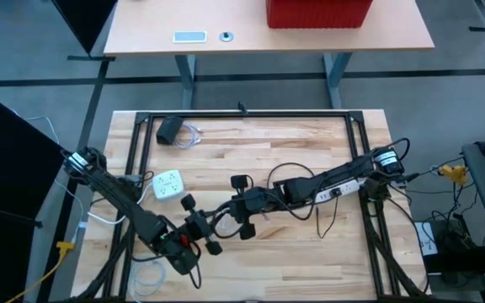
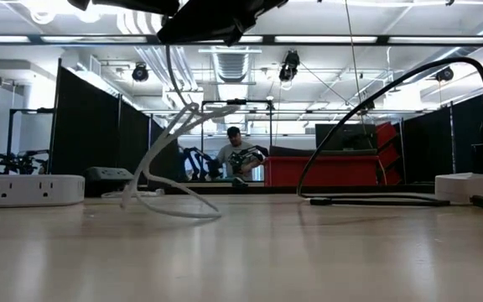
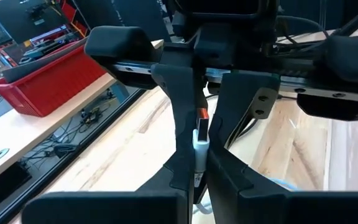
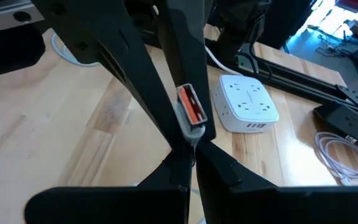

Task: Insert USB
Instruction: Insert the white charger cable into the left white outlet extension

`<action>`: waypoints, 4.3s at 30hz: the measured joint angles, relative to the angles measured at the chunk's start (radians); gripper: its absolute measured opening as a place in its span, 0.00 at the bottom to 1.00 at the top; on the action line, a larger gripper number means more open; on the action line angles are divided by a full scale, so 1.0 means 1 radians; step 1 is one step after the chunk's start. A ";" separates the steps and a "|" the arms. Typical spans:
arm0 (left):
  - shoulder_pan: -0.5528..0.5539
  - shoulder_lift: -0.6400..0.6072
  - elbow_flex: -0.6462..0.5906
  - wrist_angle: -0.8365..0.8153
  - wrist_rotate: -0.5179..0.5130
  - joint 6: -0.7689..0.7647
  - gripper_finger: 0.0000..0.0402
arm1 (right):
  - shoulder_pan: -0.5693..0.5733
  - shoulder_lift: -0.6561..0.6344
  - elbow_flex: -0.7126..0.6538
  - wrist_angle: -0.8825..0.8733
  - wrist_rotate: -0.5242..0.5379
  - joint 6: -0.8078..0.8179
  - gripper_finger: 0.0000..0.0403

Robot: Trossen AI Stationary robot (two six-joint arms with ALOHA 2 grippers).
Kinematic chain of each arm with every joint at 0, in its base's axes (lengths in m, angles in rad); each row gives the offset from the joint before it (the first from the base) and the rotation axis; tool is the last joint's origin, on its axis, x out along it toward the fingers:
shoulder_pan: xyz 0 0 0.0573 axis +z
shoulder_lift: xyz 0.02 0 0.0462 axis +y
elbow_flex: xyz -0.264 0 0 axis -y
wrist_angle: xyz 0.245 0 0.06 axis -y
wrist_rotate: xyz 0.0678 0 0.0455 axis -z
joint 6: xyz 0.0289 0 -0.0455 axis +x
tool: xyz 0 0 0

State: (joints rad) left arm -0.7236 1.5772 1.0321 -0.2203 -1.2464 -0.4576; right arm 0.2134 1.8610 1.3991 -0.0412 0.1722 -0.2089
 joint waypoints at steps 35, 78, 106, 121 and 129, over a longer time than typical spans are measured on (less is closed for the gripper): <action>0.019 -0.022 0.015 -0.005 0.001 0.066 0.34 | -0.004 0.003 -0.007 -0.035 0.004 0.010 0.00; -0.093 -0.061 0.016 -0.158 -0.109 -0.088 0.03 | 0.037 -0.030 -0.008 0.082 -0.034 0.012 0.22; -0.190 -0.085 0.017 0.108 -0.132 0.219 0.03 | 0.033 0.023 -0.008 0.364 -0.229 0.079 0.21; -0.196 -0.086 0.017 0.093 -0.091 0.216 0.03 | 0.036 0.025 -0.008 0.334 -0.225 0.095 0.01; -0.212 -0.103 0.017 -0.051 -0.090 0.068 0.17 | 0.044 0.015 -0.008 0.193 -0.215 0.132 0.01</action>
State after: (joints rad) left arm -0.9352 1.4746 1.0489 -0.2709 -1.3367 -0.3899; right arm 0.2577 1.8756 1.3911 0.1515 -0.0430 -0.0772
